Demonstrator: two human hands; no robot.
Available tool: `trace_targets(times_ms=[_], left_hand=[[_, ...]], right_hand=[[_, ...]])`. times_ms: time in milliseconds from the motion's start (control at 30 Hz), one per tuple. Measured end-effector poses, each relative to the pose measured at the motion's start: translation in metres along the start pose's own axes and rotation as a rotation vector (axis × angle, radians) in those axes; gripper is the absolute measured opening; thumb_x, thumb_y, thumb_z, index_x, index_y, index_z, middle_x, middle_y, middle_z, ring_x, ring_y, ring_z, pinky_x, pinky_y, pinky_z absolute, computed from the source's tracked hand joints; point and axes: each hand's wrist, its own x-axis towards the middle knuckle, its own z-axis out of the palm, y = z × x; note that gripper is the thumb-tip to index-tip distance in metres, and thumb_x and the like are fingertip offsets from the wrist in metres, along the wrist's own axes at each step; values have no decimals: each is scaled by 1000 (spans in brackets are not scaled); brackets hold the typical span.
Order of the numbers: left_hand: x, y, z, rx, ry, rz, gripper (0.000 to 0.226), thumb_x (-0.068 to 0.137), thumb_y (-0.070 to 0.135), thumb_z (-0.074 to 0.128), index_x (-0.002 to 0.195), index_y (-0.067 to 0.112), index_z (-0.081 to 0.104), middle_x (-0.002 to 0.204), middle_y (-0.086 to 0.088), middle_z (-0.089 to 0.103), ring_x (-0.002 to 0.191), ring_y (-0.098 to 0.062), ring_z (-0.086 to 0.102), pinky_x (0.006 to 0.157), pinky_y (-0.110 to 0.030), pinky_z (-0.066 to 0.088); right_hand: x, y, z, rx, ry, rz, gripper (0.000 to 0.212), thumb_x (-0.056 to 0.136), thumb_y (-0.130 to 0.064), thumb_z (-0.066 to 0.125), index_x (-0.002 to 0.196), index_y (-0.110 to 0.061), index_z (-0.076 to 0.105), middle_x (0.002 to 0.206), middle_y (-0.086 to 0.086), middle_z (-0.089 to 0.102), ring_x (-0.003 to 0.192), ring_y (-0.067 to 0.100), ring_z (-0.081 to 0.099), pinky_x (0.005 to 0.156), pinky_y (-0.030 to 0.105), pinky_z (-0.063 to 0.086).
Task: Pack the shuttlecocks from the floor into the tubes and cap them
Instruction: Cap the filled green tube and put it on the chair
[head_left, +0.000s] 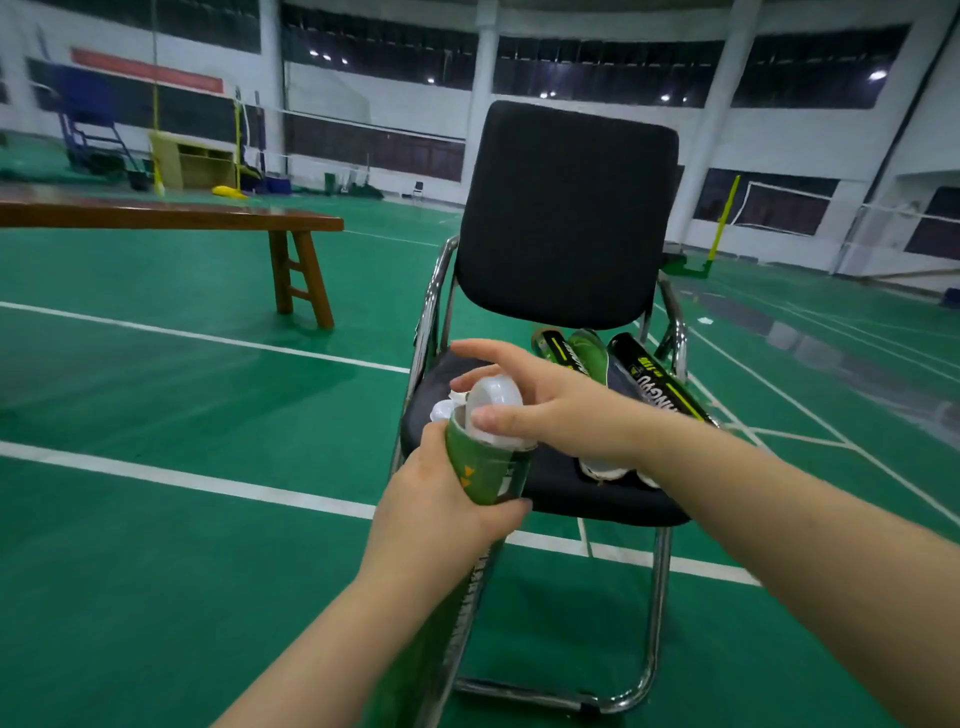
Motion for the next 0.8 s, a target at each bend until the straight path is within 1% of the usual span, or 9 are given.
trace_targets(times_ms=[67, 133, 233, 300, 400, 467, 567, 700, 800], left_hand=[[-2, 4, -5, -19, 12, -9, 70, 61, 44, 77, 116, 32, 36, 92, 12, 56, 86, -14, 57, 70, -30, 49], [-5, 8, -7, -37, 10, -10, 69, 61, 44, 78, 114, 31, 37, 89, 13, 56, 83, -13, 57, 68, -30, 49], [-4, 12, -8, -69, 7, -8, 69, 61, 46, 78, 114, 31, 36, 88, 15, 53, 80, -11, 56, 66, -29, 49], [-2, 13, -10, -86, -1, 10, 70, 62, 47, 77, 115, 30, 34, 89, 15, 52, 78, -6, 54, 61, -25, 47], [2, 17, -12, -102, -18, 57, 61, 64, 45, 78, 105, 33, 34, 91, 12, 53, 76, -2, 51, 58, -20, 41], [3, 22, -12, -108, -30, 87, 58, 64, 41, 78, 99, 35, 33, 89, 14, 51, 74, 2, 47, 56, -16, 36], [1, 29, -9, -112, -65, 146, 57, 64, 36, 80, 99, 35, 35, 85, 18, 50, 75, 4, 47, 59, -13, 37], [-6, 36, 1, -61, -125, 180, 57, 64, 38, 79, 100, 34, 34, 85, 20, 50, 78, -7, 52, 61, -23, 42], [-10, 36, 2, -32, -133, 170, 57, 65, 40, 78, 99, 34, 32, 83, 20, 48, 78, -8, 51, 59, -23, 40]], right_hand=[[-5, 3, 21, 114, 196, -50, 54, 84, -41, 55, 133, -37, 35, 125, -8, 54, 112, 13, 55, 94, 32, 49], [-6, 2, 35, 64, 375, -90, 46, 83, -45, 49, 127, -38, 39, 115, -10, 58, 104, 8, 57, 87, 24, 49], [-6, -7, 38, -104, 506, -120, 58, 81, -58, 42, 132, -32, 41, 116, -6, 59, 105, 10, 57, 89, 30, 49], [-7, -14, 33, -221, 533, -153, 63, 82, -57, 40, 134, -22, 44, 122, -1, 59, 110, 13, 55, 93, 35, 47], [-9, -22, 27, -290, 546, -159, 57, 86, -45, 40, 135, -18, 44, 126, 2, 57, 114, 15, 53, 97, 41, 45], [-13, -23, 22, -284, 558, -127, 57, 86, -44, 39, 137, -18, 42, 128, 2, 56, 114, 15, 53, 96, 37, 45], [-21, -24, 16, -238, 606, -88, 55, 89, -40, 39, 140, -19, 37, 131, 3, 54, 115, 15, 51, 93, 29, 43], [-32, -30, 3, -312, 658, -64, 45, 95, -27, 46, 139, -18, 39, 130, 2, 54, 109, 14, 51, 88, 24, 37], [-44, -31, -4, -490, 601, -48, 43, 92, -30, 50, 134, -21, 47, 125, -3, 58, 112, 13, 50, 98, 36, 38]])
